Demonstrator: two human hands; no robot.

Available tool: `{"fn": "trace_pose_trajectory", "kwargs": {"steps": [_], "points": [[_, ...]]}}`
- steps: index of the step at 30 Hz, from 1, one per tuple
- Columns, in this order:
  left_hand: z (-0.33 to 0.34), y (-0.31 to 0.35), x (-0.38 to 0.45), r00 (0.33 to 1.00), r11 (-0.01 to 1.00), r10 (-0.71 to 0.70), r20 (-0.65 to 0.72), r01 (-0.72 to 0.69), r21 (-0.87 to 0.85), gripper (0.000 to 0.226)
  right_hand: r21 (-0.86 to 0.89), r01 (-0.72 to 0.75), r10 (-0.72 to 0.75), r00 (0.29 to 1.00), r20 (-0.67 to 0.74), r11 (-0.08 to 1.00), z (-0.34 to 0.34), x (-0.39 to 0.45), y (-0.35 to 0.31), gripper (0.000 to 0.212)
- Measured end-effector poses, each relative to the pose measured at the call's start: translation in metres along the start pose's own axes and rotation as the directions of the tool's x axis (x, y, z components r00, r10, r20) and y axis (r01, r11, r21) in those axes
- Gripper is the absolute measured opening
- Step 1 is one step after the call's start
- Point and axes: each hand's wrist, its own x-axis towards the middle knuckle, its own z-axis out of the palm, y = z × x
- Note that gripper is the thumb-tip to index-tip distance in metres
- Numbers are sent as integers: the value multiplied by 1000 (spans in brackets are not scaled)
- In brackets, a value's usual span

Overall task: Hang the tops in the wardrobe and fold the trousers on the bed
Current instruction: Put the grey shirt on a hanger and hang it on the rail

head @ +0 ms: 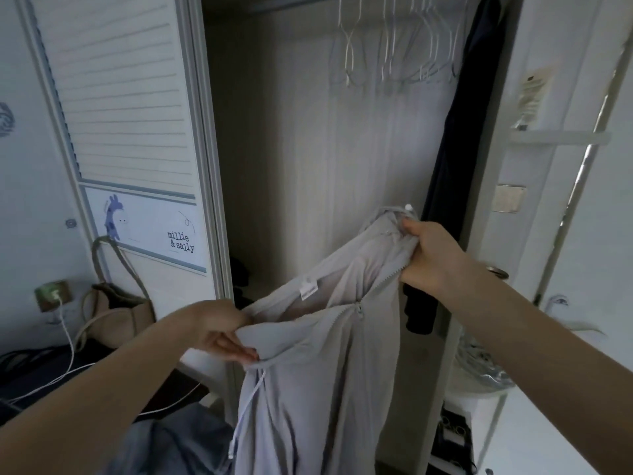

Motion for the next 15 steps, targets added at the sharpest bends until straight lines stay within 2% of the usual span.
{"fn": "trace_pose_trajectory", "kwargs": {"steps": [1, 3, 5, 8, 11, 13, 15], "points": [[-6, 4, -1, 999, 977, 42, 6, -40, -212, 24, -1, -6, 6, 1000, -3, 1000, -2, 4, 3, 20], [-12, 12, -3, 991, 818, 131, -16, -118, -563, 18, -40, -11, 11, 1000, -2, 999, -9, 8, 6, 20], [-18, 24, -4, 978, 651, 208, -15, -150, -744, 19, -109, -20, 20, 1000, 2, 994, -15, 14, 6, 23], [-20, 42, -10, 966, 530, 255, -29, -165, -832, 22, -237, 55, -45, 998, 47, 970, -22, 23, 8, 39], [-17, 56, -15, 947, 594, 321, 32, -175, -785, 18, -279, 152, -149, 988, 32, 948, -22, 29, 6, 56], [-17, 66, -15, 932, 638, 357, 64, -194, -745, 18, -312, 189, -212, 976, -43, 931, -22, 34, 4, 64], [-23, 79, -9, 913, 595, 405, 42, -228, -771, 22, -474, 150, -235, 964, -125, 868, -23, 39, 6, 76]]}}
